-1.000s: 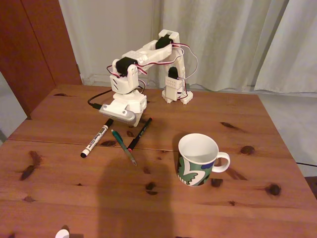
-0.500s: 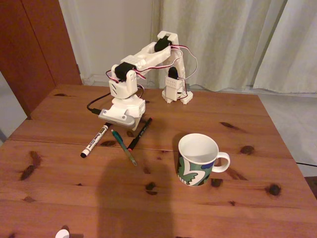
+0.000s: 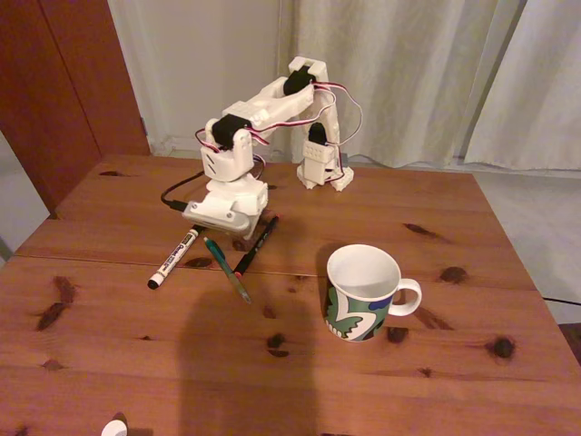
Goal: Clean up the desk and place the pens and markers into the cup
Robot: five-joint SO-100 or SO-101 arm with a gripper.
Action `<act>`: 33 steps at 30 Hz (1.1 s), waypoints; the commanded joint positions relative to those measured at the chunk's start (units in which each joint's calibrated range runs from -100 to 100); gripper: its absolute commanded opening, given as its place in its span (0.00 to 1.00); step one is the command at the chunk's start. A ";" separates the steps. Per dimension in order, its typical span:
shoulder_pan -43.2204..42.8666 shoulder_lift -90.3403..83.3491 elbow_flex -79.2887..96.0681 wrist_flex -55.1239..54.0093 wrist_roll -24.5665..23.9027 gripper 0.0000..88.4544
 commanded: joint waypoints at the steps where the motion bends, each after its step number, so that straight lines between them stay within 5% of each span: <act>1: -1.94 -0.50 -0.28 -0.56 0.04 0.15; 33: -3.79 -1.25 8.02 -6.67 0.41 0.24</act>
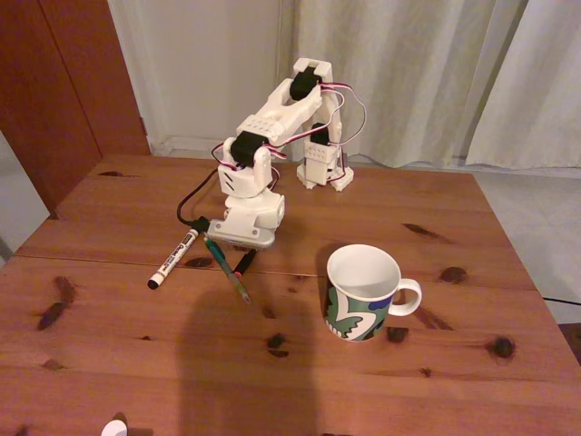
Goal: Clean up the desk and place the pens and markers into the cup
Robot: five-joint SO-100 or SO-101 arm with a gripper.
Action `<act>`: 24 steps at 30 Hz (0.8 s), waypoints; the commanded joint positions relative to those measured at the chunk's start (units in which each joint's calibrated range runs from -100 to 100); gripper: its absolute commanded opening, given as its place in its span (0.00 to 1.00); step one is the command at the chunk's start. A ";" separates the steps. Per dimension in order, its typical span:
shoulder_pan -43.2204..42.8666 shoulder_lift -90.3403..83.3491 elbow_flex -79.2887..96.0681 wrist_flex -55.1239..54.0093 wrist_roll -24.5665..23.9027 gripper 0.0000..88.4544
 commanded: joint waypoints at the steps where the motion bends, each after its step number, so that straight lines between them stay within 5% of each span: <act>1: -0.49 -1.25 -0.05 -1.19 0.36 0.24; 24: -0.57 0.24 1.30 -1.19 1.15 0.24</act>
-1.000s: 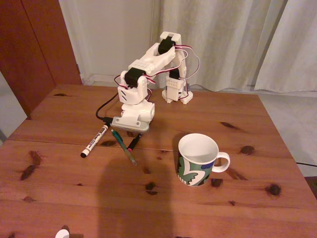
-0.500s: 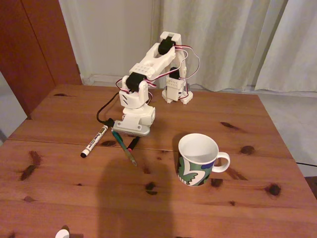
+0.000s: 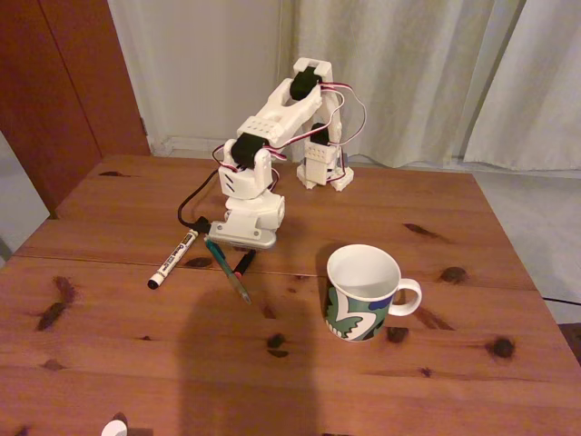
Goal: Clean up the desk and place the pens and markers into the cup
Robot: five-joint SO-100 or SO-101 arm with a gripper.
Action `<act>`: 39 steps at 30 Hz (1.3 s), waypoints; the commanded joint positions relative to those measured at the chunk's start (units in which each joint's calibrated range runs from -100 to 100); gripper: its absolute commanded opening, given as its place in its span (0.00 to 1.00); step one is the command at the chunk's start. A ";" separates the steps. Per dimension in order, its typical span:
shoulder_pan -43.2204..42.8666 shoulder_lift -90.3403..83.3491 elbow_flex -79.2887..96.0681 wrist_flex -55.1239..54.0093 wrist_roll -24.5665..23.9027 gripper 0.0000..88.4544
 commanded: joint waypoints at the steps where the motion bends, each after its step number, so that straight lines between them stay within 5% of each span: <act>1: -0.57 0.32 0.21 -0.87 0.41 0.24; 35: 0.00 1.56 1.74 -8.01 0.41 0.24; 39: 0.00 1.56 1.83 -8.95 0.41 0.16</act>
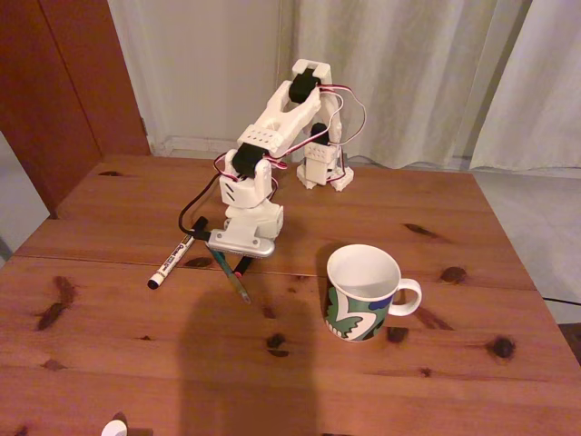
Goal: Clean up the desk and place the pens and markers into the cup
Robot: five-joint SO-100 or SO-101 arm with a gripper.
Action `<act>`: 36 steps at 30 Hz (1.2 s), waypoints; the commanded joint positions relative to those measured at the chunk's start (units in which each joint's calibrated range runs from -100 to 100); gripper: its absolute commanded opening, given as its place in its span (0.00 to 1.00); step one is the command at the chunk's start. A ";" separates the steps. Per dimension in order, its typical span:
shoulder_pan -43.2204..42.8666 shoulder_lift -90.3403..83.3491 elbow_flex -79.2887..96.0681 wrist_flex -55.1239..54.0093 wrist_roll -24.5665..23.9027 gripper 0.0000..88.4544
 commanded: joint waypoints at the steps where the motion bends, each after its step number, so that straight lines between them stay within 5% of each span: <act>1: -0.08 -0.31 -0.63 -1.49 0.46 0.13; 8: -0.08 -0.31 -0.63 -1.49 0.46 0.01; 36: 0.81 -1.22 -4.78 -0.71 0.46 0.01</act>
